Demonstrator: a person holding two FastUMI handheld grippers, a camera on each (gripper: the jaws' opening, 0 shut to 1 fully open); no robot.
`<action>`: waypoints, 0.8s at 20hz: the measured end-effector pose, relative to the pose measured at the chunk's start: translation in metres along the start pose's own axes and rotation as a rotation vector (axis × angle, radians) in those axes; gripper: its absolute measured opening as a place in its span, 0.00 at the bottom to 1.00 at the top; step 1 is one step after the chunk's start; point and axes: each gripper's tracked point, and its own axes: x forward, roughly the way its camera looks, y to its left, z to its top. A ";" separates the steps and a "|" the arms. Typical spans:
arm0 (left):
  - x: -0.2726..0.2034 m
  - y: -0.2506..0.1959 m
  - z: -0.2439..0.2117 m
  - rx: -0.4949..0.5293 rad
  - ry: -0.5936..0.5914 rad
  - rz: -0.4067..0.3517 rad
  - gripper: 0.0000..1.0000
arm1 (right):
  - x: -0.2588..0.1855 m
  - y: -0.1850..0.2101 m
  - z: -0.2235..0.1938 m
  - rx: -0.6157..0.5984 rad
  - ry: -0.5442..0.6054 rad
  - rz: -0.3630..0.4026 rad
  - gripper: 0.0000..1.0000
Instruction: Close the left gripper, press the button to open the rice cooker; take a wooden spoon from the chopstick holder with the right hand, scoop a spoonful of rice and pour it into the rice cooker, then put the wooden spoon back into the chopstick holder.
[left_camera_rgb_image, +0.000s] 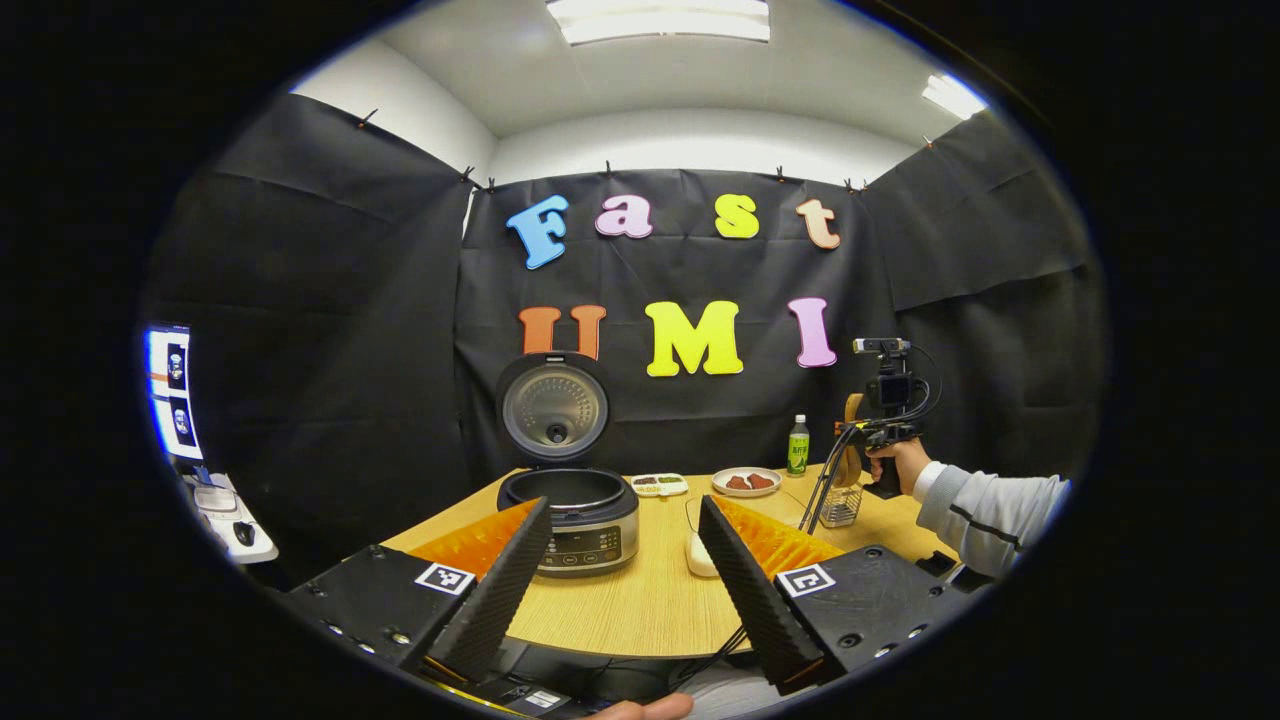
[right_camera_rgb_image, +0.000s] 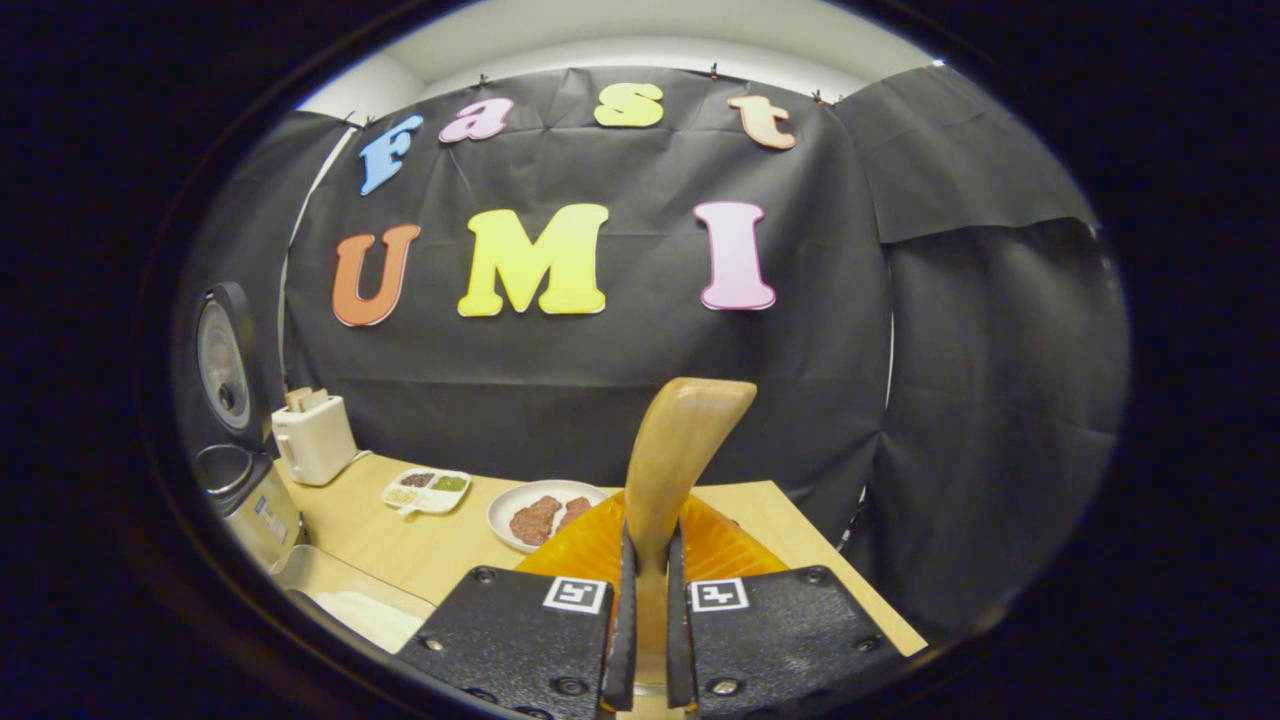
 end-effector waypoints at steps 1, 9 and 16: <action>0.000 -0.001 0.000 -0.002 -0.002 -0.008 0.94 | 0.002 -0.002 -0.005 0.000 0.012 -0.001 0.17; -0.004 0.000 -0.003 -0.048 0.036 -0.030 0.94 | -0.014 -0.035 0.023 -0.014 -0.048 -0.095 0.98; 0.000 0.005 -0.003 -0.073 0.058 0.011 0.94 | -0.074 -0.021 0.068 0.050 -0.093 -0.062 0.94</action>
